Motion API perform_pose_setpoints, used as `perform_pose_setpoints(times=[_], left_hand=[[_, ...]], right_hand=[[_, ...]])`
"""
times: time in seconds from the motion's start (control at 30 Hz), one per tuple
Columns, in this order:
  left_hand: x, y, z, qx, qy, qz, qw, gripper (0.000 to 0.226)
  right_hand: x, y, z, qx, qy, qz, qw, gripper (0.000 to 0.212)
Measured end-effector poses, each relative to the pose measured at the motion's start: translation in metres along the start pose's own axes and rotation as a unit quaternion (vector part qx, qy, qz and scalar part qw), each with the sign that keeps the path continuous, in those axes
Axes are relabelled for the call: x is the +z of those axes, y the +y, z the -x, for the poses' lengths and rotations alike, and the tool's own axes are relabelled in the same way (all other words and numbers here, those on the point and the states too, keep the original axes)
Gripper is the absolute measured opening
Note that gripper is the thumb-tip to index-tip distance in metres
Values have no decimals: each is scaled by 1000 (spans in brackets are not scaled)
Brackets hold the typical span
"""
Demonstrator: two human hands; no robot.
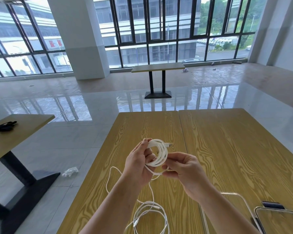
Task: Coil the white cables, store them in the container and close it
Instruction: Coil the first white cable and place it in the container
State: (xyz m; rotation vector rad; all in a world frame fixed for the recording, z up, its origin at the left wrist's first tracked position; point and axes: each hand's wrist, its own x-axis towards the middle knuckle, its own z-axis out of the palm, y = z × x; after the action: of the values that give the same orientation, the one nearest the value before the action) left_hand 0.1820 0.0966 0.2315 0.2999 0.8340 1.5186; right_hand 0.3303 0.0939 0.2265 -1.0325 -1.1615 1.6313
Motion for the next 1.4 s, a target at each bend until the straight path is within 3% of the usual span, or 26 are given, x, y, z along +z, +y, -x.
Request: perform_pose_setpoints(times=[0.33,0.53,0.77,0.87,0.97,1.1,1.27,1.4], left_hand=[[0,-4,5,47,12,-86,995,17],[4,-12,10,87,1,-172,981,21],[13,-15,22,115,-42,-199,972,20],[9,-18,17,138,-10,-230,963,20],[0,-21,10,163,27,-264,950,19],[-5,-21,8,160,46,-210,963,18],[-1,-11,10,137,27,-101,985,15],[6,-15,14,139,-3,-126,982,17]], right_hand=[[3,-2,2,-2,-6,-84,996,18],[11,-6,11,-97,4,106,990,41],[16,-5,6,-145,56,202,967,9],[13,-1,4,-167,92,227,955,10],[8,-1,3,-177,121,161,963,10],[3,-4,4,-179,140,33,973,8],[1,-4,6,-105,157,-100,977,5],[0,-5,-1,-54,177,-137,973,2]])
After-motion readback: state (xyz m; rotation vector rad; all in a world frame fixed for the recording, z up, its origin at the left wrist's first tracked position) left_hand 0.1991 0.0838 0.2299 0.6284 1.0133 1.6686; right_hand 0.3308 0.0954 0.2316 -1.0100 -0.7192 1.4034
